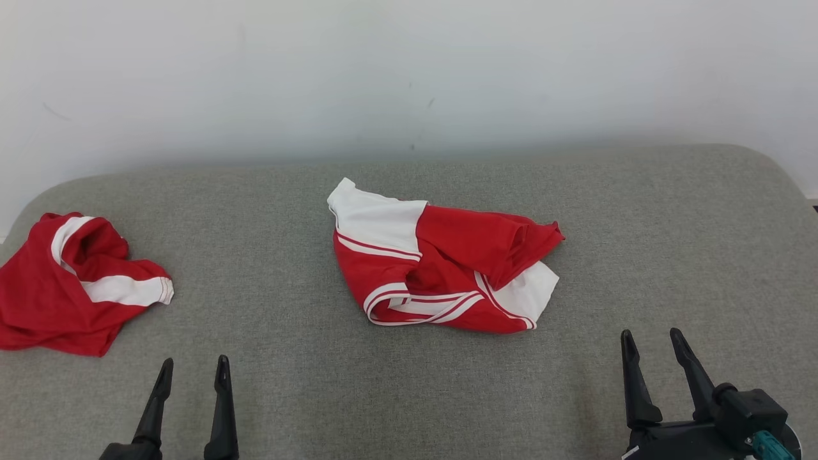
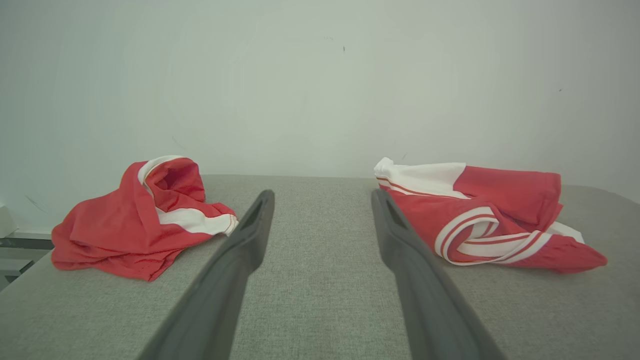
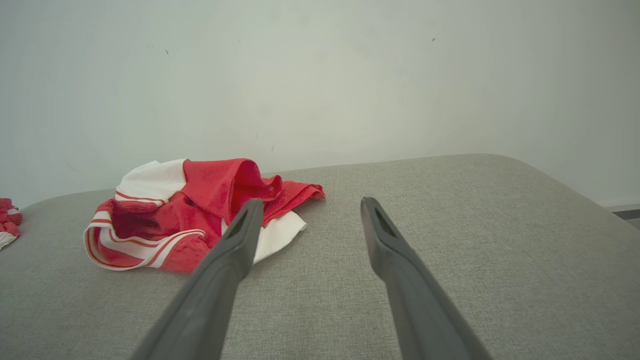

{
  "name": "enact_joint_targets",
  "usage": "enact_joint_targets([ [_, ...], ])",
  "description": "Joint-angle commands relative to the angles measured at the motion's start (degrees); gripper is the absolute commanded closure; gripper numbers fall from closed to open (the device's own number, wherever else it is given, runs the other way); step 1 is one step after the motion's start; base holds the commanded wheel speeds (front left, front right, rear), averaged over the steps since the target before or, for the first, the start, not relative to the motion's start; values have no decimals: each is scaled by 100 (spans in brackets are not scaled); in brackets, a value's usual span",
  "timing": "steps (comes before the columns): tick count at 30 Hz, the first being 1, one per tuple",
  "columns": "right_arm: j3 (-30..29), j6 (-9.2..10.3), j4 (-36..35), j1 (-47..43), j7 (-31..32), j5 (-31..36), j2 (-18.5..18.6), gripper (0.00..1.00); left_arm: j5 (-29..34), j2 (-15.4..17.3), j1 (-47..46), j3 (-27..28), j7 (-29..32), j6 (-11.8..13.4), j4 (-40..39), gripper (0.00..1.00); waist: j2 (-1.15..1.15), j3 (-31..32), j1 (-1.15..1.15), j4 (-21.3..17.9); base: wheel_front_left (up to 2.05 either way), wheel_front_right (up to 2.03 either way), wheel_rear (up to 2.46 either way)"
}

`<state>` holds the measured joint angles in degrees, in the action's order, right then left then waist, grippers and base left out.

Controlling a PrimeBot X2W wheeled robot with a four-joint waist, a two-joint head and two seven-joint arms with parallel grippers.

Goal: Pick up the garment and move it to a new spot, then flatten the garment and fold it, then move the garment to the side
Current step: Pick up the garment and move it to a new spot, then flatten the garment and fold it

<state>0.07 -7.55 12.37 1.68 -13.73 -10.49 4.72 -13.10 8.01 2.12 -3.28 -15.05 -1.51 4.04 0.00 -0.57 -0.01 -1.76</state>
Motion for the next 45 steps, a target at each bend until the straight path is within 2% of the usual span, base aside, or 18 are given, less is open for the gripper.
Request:
enact_joint_targets([
  [1,-3,13,9,-44,-34,-26,27,0,38,-22,44,19,-19,-2,11,0,0,-9,1,-2,0,0,0],
  [12,50,13,151,143,-37,-157,95,0,215,-189,-111,113,-19,-138,43,0,0,-128,1,80,0,0,0],
  [19,424,12,494,806,158,-160,461,0,301,-302,-237,120,-19,-198,91,0,0,-304,1,184,0,0,0],
  [27,697,13,1452,1841,445,-94,886,0,386,-392,-500,32,-19,-264,157,0,0,-677,1,441,0,0,0],
  [33,883,12,2638,2627,466,-185,1112,0,431,-454,-794,-67,-19,-340,269,0,0,-1001,1,683,0,0,0],
  [36,978,13,3162,2831,398,-232,1134,0,445,-473,-914,-111,-19,-374,328,0,0,-1076,1,805,0,0,0],
  [45,1295,13,4149,3147,138,-556,1051,0,453,-498,-1077,-106,-19,-421,450,0,0,-1139,1,1038,0,0,0],
])
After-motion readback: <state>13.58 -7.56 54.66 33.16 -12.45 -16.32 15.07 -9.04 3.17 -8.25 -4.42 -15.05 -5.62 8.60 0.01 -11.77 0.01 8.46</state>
